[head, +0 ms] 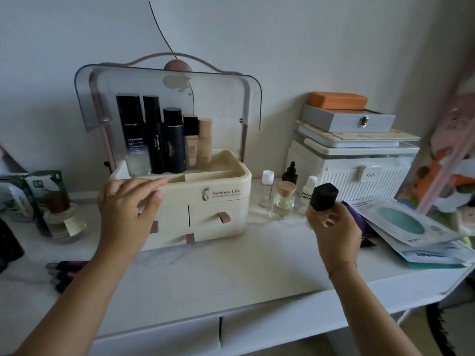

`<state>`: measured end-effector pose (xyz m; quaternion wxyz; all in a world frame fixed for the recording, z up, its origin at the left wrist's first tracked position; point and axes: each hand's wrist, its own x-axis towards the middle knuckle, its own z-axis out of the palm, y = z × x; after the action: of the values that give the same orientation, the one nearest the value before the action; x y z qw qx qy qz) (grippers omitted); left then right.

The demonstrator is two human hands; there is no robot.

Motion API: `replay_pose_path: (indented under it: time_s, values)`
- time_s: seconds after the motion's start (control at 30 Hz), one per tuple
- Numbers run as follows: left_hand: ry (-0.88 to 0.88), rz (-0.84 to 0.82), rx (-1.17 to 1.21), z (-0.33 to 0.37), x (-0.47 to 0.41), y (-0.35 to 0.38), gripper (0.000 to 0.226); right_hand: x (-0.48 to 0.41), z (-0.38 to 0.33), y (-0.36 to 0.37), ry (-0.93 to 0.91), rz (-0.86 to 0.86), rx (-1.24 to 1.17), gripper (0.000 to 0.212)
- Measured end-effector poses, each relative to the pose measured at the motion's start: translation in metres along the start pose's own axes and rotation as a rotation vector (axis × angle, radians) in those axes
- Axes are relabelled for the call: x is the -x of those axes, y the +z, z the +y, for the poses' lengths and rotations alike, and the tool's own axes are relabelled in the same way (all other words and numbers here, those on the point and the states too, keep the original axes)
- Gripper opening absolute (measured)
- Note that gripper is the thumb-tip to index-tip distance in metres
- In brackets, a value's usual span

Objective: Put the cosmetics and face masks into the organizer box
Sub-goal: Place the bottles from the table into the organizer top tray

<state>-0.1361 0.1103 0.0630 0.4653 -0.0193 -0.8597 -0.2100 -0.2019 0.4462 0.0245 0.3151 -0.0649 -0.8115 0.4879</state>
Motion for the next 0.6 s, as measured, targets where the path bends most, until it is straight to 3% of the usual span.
replay_pose_path:
  time_s: [0.13,0.2,0.37,0.6]
  values:
    - [0.007,0.003,0.002,0.0,0.0,-0.002,0.033,0.019,-0.075,0.009,-0.317,-0.105,-0.192,0.034]
    - [-0.004,-0.001,0.003,-0.001,-0.001,-0.001,0.028,0.018,-0.111,0.025,-0.383,-0.195,-0.262,0.039]
    - [0.009,-0.003,-0.022,-0.006,0.0,0.001,0.024,-0.003,-0.172,0.085,-0.317,-0.392,-0.19,0.037]
    - [-0.038,-0.056,0.014,-0.002,-0.002,-0.004,0.036,-0.038,-0.181,0.139,-0.197,-0.487,0.188,0.021]
